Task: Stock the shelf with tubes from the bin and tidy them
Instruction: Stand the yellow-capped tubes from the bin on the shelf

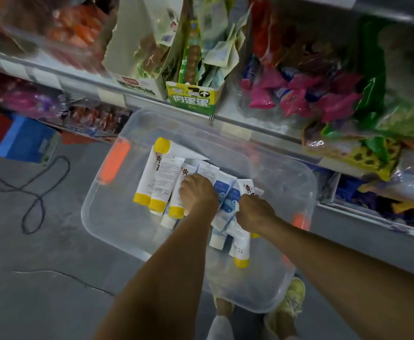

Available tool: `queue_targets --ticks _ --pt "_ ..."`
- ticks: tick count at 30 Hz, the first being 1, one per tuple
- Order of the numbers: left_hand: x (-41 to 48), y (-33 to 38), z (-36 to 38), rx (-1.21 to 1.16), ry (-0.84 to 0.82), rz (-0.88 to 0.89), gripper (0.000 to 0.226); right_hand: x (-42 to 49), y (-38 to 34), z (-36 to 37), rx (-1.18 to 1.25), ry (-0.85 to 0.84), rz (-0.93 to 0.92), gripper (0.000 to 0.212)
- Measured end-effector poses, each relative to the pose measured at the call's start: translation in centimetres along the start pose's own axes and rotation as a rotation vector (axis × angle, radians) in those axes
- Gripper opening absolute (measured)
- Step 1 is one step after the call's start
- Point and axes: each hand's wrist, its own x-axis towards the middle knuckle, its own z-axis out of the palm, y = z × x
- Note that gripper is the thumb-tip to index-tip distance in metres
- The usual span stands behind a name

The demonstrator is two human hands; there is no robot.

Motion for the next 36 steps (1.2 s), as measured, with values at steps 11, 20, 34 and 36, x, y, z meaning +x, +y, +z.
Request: queue_targets --ticks 11,20,34,36 --pt "0.2 0.5 0.1 0.132 0.025 0.112 0.060 -1.3 1.1 0.0 0.123 -0.006 -0.022 0.032" --pt "-4.4 -1.2 -3.4 -0.535 -0.194 0.103 0.040 -5.9 1.9 -3.8 0.332 0.132 -0.081 0.018" --pt "-20.3 0.9 -19.2 -1.167 -0.147 0.546 0.056 -21.0 2.1 -18.6 0.830 0.183 -0.165 0.014" --pt "-21.8 1.8 -20.3 -1.129 -0.130 0.567 0.055 -22.9 3.5 -19.4 0.970 0.118 -0.159 0.016"
